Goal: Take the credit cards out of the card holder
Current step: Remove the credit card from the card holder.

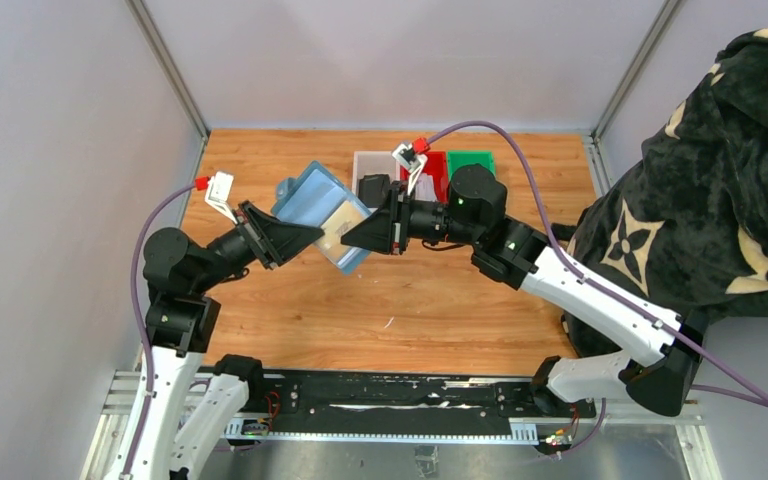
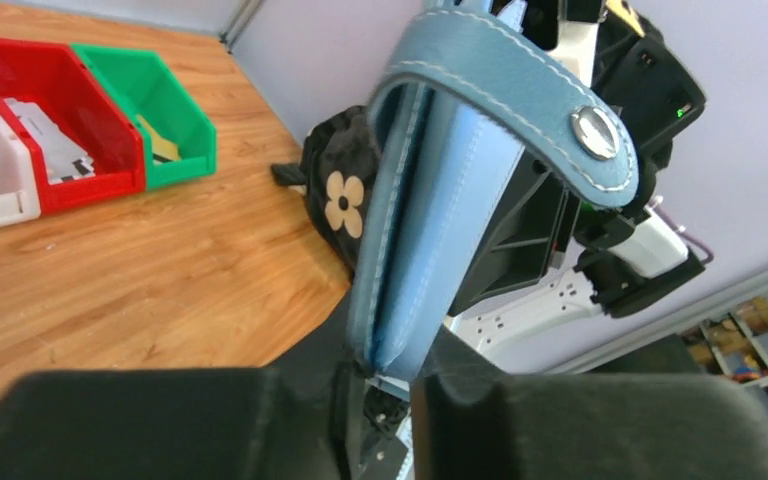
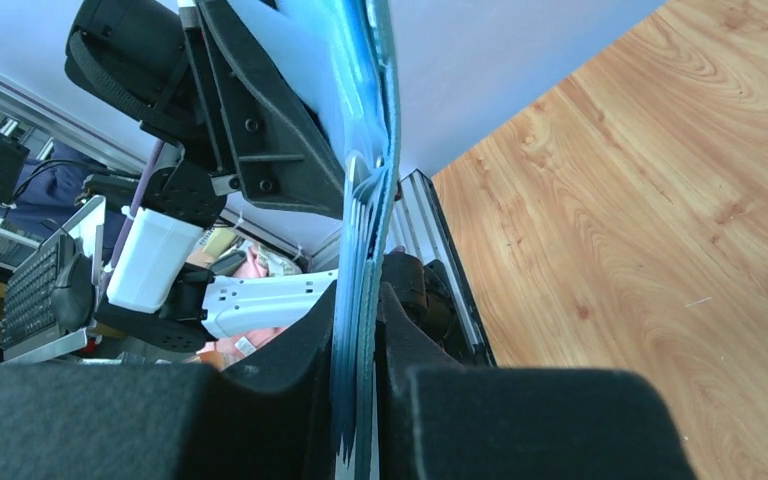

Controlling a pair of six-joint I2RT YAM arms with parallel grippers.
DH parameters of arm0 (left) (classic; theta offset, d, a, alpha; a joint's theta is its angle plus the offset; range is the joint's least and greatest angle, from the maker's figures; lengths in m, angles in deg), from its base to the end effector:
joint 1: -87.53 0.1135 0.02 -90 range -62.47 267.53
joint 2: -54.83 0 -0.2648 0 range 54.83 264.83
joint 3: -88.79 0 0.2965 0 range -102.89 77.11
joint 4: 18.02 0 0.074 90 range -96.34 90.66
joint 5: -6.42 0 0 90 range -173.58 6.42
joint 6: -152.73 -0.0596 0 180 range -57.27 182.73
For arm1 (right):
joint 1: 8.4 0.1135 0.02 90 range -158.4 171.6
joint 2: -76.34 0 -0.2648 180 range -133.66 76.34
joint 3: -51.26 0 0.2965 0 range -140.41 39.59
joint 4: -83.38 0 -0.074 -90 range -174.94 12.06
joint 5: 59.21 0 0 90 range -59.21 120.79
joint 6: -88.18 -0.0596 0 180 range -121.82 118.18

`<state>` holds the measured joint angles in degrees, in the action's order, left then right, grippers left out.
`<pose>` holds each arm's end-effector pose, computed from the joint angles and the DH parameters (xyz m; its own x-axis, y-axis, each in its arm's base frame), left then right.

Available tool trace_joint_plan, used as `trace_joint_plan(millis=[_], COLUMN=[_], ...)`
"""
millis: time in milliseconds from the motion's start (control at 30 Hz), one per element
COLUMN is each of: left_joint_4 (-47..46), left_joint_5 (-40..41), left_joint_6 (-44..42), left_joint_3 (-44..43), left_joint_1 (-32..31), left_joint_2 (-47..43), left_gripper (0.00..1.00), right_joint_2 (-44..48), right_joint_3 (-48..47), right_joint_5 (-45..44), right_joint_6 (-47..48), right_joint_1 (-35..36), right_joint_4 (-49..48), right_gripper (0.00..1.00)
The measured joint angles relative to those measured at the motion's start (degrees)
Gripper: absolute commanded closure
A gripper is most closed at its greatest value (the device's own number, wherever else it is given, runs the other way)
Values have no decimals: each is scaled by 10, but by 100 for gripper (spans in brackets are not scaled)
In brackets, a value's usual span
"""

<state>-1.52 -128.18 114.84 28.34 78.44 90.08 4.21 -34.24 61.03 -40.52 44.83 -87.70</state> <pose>0.1782 -0.0709 0.4102 -0.5379 -0.4830 -0.6909 0.6079 0.3456 -0.7149 0.1869 0.3002 0.4438 -0.5844 0.1204 -0.8025 -0.8037 0.0508 0.5929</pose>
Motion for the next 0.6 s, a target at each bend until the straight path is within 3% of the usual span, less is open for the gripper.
trace_joint_plan(millis=[133,300,600], left_joint_4=[0,0,-36], left_joint_5=[6,0,-58], left_joint_6=[-12,-12,59], left_joint_3=[-1,-3,-3], left_joint_1=[0,0,0], left_joint_2=[-5,-5,26], left_gripper=[99,100,100], right_joint_2=[0,5,78], right_joint_3=[14,31,142], right_joint_5=[6,21,62], right_joint_6=[-9,-10,-11], right_joint_1=[-5,-9,-18], right_joint_4=[-22,-49,-154], right_gripper=[86,75,77])
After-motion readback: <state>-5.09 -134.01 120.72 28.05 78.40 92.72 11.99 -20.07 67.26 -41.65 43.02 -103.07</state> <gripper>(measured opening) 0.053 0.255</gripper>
